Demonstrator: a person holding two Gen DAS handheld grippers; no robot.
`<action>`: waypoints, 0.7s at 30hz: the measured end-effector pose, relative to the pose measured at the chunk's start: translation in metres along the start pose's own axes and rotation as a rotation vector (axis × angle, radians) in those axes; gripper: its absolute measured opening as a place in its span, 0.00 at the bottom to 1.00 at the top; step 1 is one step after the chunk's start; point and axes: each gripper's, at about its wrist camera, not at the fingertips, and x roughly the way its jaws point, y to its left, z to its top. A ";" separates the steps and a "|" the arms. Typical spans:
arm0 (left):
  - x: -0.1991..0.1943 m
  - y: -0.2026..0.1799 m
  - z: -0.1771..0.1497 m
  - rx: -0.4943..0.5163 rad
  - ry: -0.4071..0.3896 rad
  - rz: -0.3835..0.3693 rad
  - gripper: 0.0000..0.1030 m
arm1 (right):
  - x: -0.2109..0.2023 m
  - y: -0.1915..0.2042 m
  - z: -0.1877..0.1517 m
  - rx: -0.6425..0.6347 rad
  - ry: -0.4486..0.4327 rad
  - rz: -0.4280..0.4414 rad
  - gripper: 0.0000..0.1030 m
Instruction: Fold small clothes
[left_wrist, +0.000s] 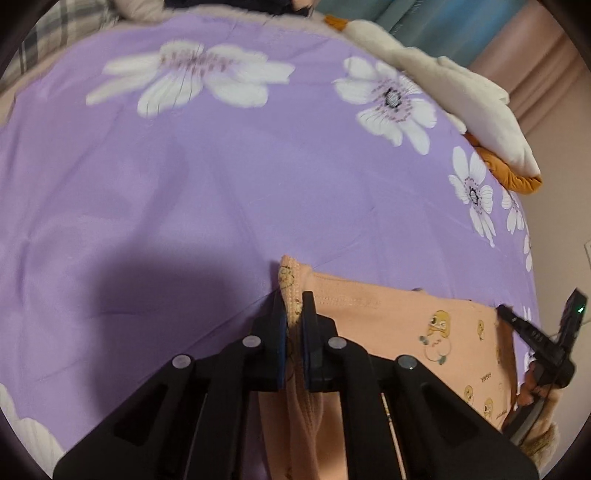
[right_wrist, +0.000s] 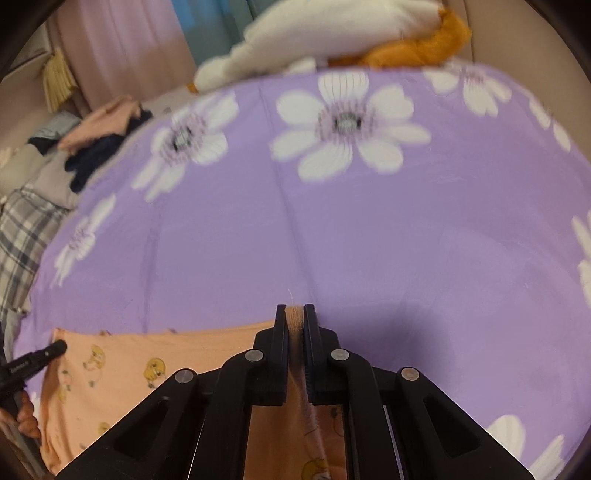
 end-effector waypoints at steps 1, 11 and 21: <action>0.000 0.002 -0.001 -0.009 -0.004 -0.011 0.09 | 0.005 -0.001 -0.002 -0.001 0.013 -0.016 0.08; -0.067 -0.008 -0.021 0.011 -0.091 0.077 0.46 | -0.037 -0.009 -0.007 0.058 -0.015 -0.022 0.47; -0.111 -0.020 -0.091 0.004 -0.139 0.044 0.76 | -0.112 -0.009 -0.062 0.143 -0.102 0.032 0.70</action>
